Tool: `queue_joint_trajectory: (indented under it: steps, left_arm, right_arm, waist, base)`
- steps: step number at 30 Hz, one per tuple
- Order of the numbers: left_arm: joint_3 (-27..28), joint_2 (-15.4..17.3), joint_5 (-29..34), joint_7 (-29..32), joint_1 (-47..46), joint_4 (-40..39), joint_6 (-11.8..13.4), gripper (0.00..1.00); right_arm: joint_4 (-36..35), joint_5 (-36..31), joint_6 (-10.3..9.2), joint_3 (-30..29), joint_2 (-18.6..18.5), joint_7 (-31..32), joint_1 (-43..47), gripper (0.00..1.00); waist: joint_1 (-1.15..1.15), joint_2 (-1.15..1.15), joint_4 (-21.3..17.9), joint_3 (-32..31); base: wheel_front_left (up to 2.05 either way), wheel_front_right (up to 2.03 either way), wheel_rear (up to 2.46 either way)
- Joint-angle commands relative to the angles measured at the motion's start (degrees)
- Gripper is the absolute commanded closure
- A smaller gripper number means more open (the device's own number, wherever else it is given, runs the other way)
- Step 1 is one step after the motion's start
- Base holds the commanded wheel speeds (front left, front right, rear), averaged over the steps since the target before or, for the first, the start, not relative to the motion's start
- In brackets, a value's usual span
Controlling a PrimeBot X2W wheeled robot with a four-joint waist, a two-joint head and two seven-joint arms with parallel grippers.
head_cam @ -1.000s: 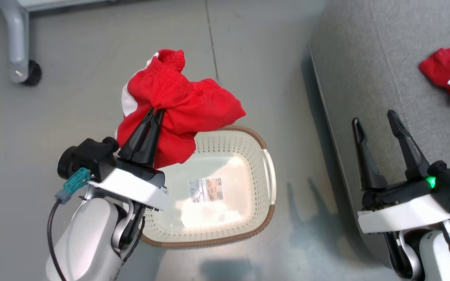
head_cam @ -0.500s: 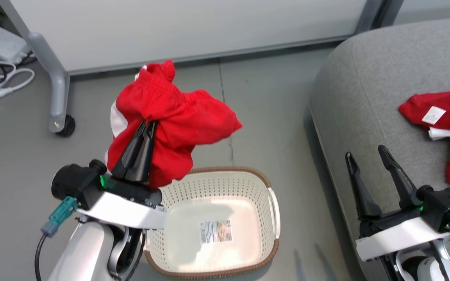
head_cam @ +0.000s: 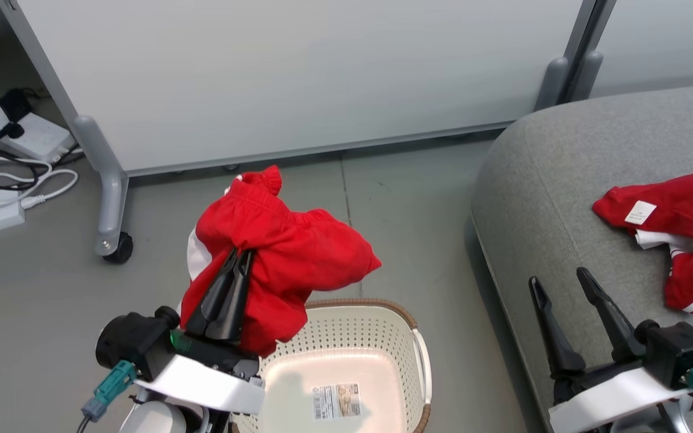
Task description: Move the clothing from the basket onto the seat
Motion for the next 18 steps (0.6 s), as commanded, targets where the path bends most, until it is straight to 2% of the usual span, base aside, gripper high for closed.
queue_joint_trajectory:
  steps: [1,18]
  left_arm:
    - [0.0,0.1,-0.1,0.1,0.7,-0.5,0.3,1.0]
    - [-1.2,0.9,-0.5,1.6,2.4,-1.7,1.1,1.0]
  right_arm:
    - [-0.4,0.4,0.06,-0.2,-0.3,0.3,0.8,0.0]
    - [-0.7,0.8,0.06,-0.2,-0.3,0.9,2.1,0.0]
  waist:
    - [0.0,0.0,0.0,-1.0]
    - [0.0,0.0,1.0,-2.8]
  base:
    - [0.0,0.0,0.0]
    - [0.0,0.0,0.0]
